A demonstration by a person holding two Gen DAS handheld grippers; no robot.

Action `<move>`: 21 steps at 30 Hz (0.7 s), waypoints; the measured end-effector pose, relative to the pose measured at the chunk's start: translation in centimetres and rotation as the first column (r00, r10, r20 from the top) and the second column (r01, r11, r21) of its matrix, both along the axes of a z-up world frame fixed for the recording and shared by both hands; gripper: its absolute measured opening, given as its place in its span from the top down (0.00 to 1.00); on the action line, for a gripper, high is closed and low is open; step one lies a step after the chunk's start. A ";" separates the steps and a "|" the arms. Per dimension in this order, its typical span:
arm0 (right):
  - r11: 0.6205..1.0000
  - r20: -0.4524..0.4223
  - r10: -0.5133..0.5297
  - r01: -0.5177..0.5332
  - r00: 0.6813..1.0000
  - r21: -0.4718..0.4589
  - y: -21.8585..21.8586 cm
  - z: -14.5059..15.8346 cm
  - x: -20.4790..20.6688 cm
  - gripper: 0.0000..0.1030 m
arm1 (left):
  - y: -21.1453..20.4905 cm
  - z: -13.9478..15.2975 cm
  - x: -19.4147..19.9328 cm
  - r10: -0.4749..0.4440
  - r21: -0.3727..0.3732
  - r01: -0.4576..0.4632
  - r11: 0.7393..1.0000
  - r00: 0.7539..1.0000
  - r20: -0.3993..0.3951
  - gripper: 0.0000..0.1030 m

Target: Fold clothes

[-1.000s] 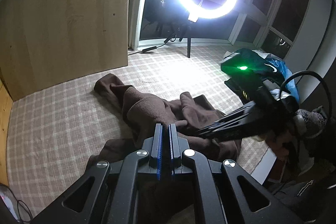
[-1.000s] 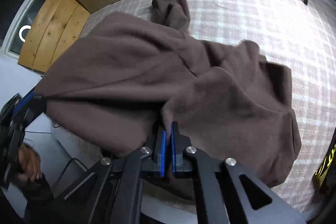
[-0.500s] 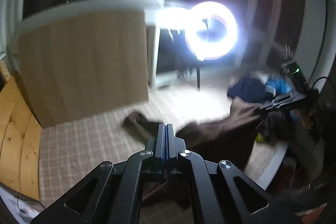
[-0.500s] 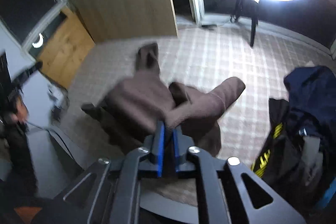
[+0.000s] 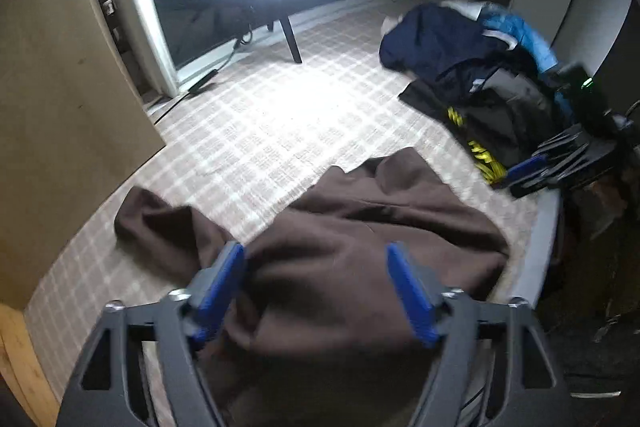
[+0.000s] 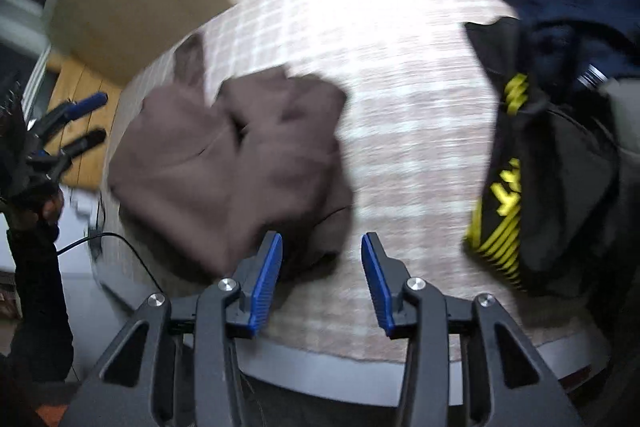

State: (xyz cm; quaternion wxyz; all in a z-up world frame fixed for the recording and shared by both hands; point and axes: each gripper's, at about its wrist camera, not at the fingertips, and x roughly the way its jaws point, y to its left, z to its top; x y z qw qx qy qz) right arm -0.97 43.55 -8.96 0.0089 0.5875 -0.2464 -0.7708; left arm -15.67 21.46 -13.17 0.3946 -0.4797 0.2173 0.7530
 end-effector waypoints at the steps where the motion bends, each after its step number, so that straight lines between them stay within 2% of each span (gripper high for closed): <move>1: 1.000 0.001 -0.023 0.023 1.000 0.001 0.9 -0.4 0.2 0.60 | 0.6 -1.2 -0.2 -0.006 -0.023 0.007 1.000 0.999 0.033 0.29; 2: 0.999 0.003 -0.044 0.044 0.999 0.001 1.7 -0.7 0.3 0.60 | 1.1 -2.4 -0.5 -0.012 -0.046 0.015 0.999 0.998 0.065 0.35; 3: 0.999 0.009 -0.054 0.054 0.998 0.000 2.1 -1.1 0.3 0.60 | 1.7 -3.5 -0.7 -0.016 -0.068 0.023 0.997 0.995 0.098 0.62; 5: 0.997 0.019 -0.078 0.078 0.997 -0.006 2.3 -1.8 -0.4 0.60 | 2.2 -5.3 -0.8 -0.017 -0.091 0.031 0.995 0.988 0.151 0.97; 6: 0.996 0.021 -0.086 0.086 0.996 -0.005 2.3 -2.1 -0.6 0.60 | 2.0 -5.6 -0.5 -0.013 -0.086 0.028 0.996 0.986 0.167 0.97; 8: 0.995 0.026 -0.100 0.100 0.995 -0.003 2.3 -2.5 -1.2 0.60 | 1.2 -4.7 0.6 -0.024 -0.046 0.031 0.998 0.990 0.140 0.97; 11: 0.996 0.008 -0.082 0.082 0.997 0.017 1.7 -2.2 -2.6 0.60 | -3.1 -0.6 1.6 0.045 0.050 -0.049 0.998 0.996 0.079 0.97; 13: 0.999 -0.020 -0.042 0.042 0.999 0.029 0.9 -1.6 -3.8 0.60 | -7.5 2.1 1.9 0.123 0.090 -0.124 0.988 0.992 0.019 0.97; 16: 0.999 -0.041 0.008 -0.007 0.999 0.038 -0.2 -1.3 -5.2 0.60 | -14.9 2.3 1.6 0.295 0.054 -0.295 0.954 0.955 0.005 0.96; 17: 0.999 -0.040 0.029 -0.027 0.999 0.041 -0.6 -1.4 -5.6 0.60 | -16.7 1.5 1.4 0.346 0.017 -0.346 0.938 0.938 0.019 0.91; 18: 0.998 -0.036 0.052 -0.050 0.998 0.049 -1.4 -1.6 -6.2 0.60 | -18.3 0.5 1.2 0.394 -0.027 -0.393 0.919 0.919 0.035 0.88; 21: 0.987 -0.029 0.138 -0.135 0.990 0.082 -3.5 -2.1 -7.7 0.59 | -20.8 -0.9 1.6 0.488 -0.102 -0.485 0.868 0.873 -0.001 0.91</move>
